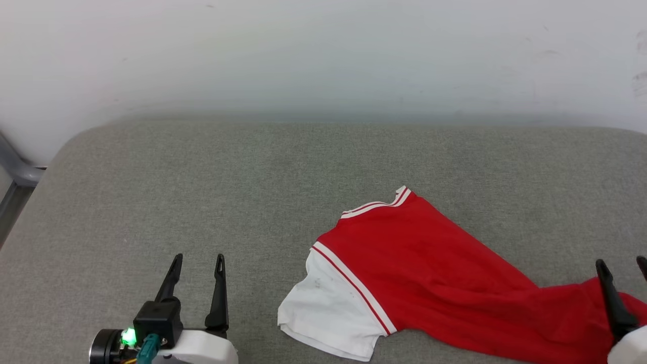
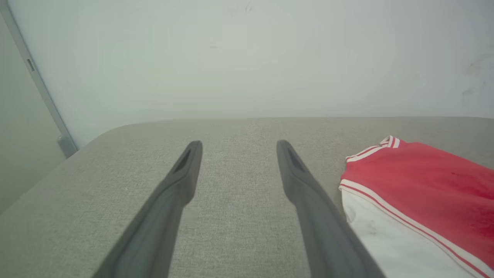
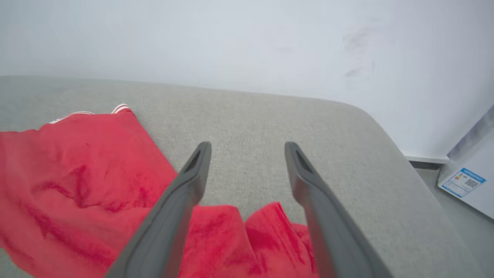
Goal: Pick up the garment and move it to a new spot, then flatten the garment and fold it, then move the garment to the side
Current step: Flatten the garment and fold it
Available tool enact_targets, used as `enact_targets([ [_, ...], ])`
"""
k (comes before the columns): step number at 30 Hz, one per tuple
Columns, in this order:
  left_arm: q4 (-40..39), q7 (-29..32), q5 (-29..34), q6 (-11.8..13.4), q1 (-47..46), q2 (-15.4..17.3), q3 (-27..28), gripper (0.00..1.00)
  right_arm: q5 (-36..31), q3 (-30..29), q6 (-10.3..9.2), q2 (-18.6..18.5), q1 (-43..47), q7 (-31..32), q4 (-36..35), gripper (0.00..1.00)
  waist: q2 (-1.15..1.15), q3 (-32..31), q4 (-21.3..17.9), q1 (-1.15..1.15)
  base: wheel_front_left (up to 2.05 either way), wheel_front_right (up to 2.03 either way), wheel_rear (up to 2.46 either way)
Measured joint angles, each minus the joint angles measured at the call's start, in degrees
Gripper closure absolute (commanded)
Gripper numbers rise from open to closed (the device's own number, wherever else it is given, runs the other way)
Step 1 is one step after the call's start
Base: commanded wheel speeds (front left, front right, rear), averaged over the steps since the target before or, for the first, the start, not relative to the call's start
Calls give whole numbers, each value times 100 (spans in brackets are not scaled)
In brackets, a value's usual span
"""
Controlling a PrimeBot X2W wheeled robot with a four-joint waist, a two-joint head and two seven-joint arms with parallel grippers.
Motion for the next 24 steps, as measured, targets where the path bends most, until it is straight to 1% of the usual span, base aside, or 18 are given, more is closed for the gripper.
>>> enact_targets([
  [4,-54,0,0,-193,-209,98,36,0,-661,-310,0,612,73,-115,-891,0,0,31,-23,0,0,0,0],
  [7,-92,0,0,-371,-412,200,26,0,-982,-318,0,1010,177,-238,-1389,0,0,82,-21,0,0,0,0],
  [10,-49,0,-15,-571,-749,379,-23,0,-1148,-267,0,1298,278,-407,-1675,0,0,154,-5,0,0,0,0],
  [12,34,0,-64,-697,-1011,513,-92,0,-1230,-174,-1,1459,304,-495,-1748,0,0,208,6,0,0,0,0],
  [15,235,145,-291,-823,-1383,724,-354,0,-1312,-33,0,1580,344,-579,-1724,0,0,284,15,1,0,0,0],
  [18,293,638,-633,-877,-1861,1024,-748,0,-1389,60,0,1630,339,-635,-1660,0,0,351,16,0,0,0,0],
  [19,280,876,-816,-877,-2020,1168,-977,0,-1411,98,0,1637,332,-645,-1635,0,0,374,10,0,0,0,0],
  [22,230,1802,-1429,-884,-2342,1560,-1652,0,-1450,156,0,1636,285,-686,-1559,0,0,433,-13,0,0,0,0],
  [24,146,2337,-1881,-883,-2518,1798,-1992,0,-1467,196,0,1638,243,-692,-1506,0,0,469,-33,1,0,0,0],
])
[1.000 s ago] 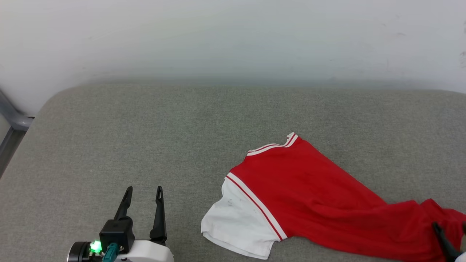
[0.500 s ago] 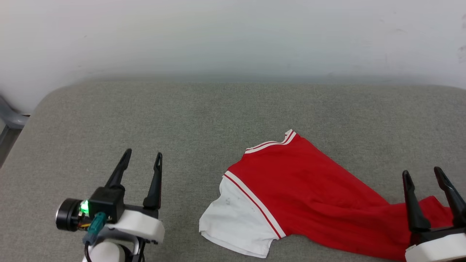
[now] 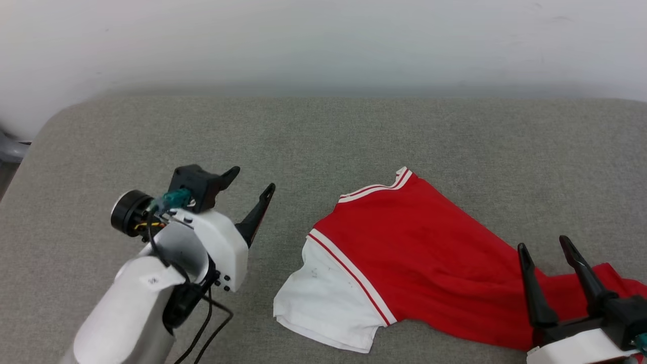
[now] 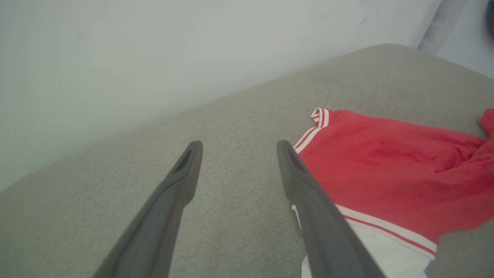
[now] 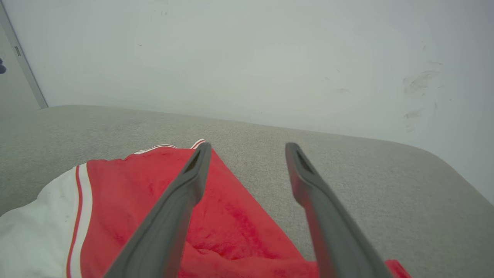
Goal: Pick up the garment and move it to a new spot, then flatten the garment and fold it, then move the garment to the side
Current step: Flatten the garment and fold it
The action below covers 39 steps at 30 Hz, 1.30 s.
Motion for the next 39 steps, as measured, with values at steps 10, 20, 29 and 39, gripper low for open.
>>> enact_targets([
  [10,-341,2464,-1797,0,-798,900,-1747,0,-99,121,0,2,-270,-60,190,0,0,162,-86,0,0,0,0],
  [20,-3,3118,-2453,0,-1240,1234,-3059,0,-125,326,0,33,-578,-77,349,0,0,382,-215,0,0,0,0],
  [29,725,2963,-2674,0,-1333,1225,-3741,0,-137,378,0,87,-748,-87,441,0,0,640,-337,0,0,0,0],
  [39,1056,2540,-2795,8,-1728,1154,-4473,100,-154,378,0,131,-800,-88,524,0,0,708,-297,0,0,0,0],
])
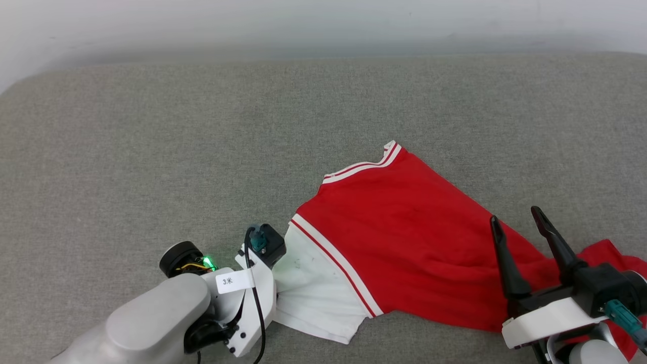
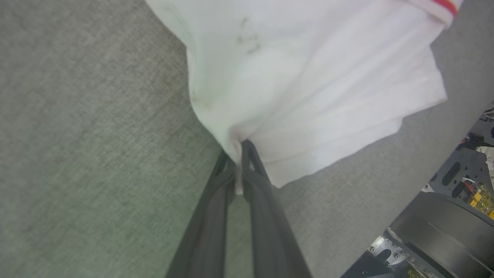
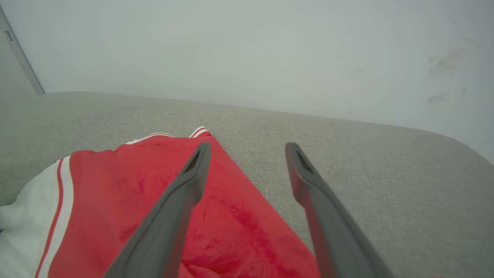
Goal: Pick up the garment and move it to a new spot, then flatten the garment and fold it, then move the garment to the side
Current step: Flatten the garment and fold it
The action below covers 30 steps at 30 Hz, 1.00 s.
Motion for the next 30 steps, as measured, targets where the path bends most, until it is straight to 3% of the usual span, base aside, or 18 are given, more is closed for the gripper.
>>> enact_targets([
  [3,33,-326,-40,-8,-30,37,-41,100,0,-4,0,12,2,0,9,0,0,-85,26,0,0,0,0],
  [8,-31,-904,-194,12,-155,303,346,100,1,-73,0,36,69,-1,-15,0,0,-270,68,0,0,0,0],
  [22,37,-1332,-795,708,179,1472,1170,100,-2,-254,0,45,243,-3,-174,0,0,-320,102,0,0,0,0],
  [26,470,-1376,-950,739,376,1521,1201,100,-15,-293,0,38,241,-3,-159,0,0,-224,66,0,0,0,0],
  [30,970,-1371,-1083,682,534,1299,1151,100,-19,-312,0,33,232,-3,-109,0,0,-144,28,0,0,0,0],
])
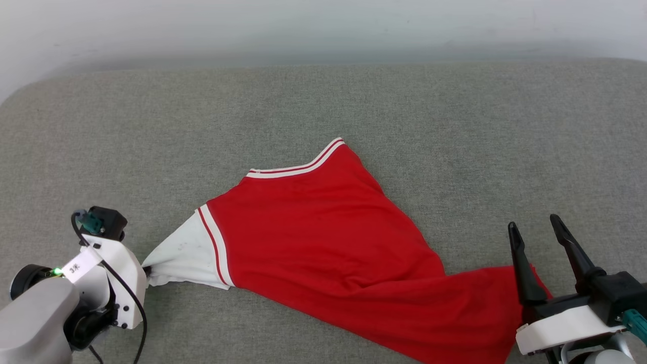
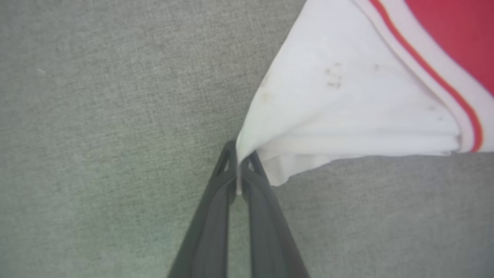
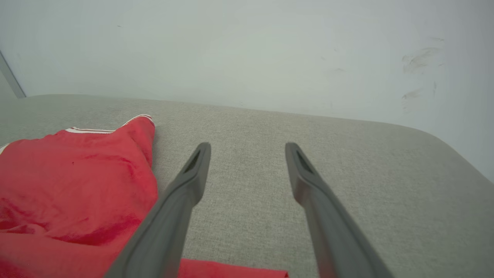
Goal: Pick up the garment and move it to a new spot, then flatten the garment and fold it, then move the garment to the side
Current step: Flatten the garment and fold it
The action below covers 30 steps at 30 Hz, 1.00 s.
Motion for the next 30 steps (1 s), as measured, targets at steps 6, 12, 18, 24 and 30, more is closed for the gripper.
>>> enact_targets([
  [6,547,-359,26,-102,21,-357,-22,0,27,-40,0,-38,-49,0,36,0,0,-49,12,0,0,0,0],
  [12,546,-1462,330,81,3,-627,115,0,247,-140,0,-296,-243,0,-46,0,0,-268,135,0,0,0,0],
  [18,158,-2619,569,533,152,-721,337,0,401,-91,0,-812,-747,75,-170,0,0,-472,363,-1,0,0,0],
  [24,-416,-3352,867,1162,403,-925,520,0,776,244,-1,-1333,-1476,503,-236,0,0,-569,651,0,0,0,0],
  [30,-1243,-3489,1586,1936,748,-1180,1079,0,1198,847,0,-1729,-2358,1078,-159,0,0,-518,904,-1,0,0,0],
])
